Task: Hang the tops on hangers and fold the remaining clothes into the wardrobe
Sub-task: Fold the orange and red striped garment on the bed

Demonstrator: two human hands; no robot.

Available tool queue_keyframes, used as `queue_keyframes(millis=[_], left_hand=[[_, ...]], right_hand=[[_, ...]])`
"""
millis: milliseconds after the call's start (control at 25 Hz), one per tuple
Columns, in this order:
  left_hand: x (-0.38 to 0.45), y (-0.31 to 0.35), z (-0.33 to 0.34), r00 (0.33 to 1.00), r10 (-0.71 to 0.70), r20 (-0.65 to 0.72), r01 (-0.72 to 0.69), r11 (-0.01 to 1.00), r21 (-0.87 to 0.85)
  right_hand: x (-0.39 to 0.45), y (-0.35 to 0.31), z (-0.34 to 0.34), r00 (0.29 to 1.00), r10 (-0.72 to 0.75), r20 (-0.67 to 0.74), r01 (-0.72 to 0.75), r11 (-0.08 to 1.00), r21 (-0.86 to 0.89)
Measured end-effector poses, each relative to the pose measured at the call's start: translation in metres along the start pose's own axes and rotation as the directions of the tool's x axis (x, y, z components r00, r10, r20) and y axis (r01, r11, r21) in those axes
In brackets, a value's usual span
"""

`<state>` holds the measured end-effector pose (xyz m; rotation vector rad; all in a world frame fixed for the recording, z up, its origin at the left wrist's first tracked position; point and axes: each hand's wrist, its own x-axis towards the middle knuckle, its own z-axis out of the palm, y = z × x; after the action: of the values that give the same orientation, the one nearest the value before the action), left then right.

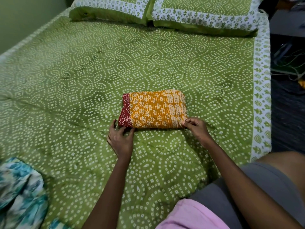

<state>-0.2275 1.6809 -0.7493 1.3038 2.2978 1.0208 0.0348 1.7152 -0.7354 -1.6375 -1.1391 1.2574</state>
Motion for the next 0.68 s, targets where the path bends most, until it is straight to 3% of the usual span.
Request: queue_keyframes(millis=[200,680], left_hand=[[-0.001,0.004,-0.003,0.993,-0.015,-0.114,-0.005,0.985,-0.170],[0.006,0.012,0.003,0.998,0.056,0.024,-0.051,0.983,-0.176]], right_hand=[[-0.003,0.000,-0.002,1.000,0.002,0.002,-0.002,1.000,0.024],[-0.002,-0.001,-0.002,0.999,0.041,0.023,-0.042,0.997,0.058]])
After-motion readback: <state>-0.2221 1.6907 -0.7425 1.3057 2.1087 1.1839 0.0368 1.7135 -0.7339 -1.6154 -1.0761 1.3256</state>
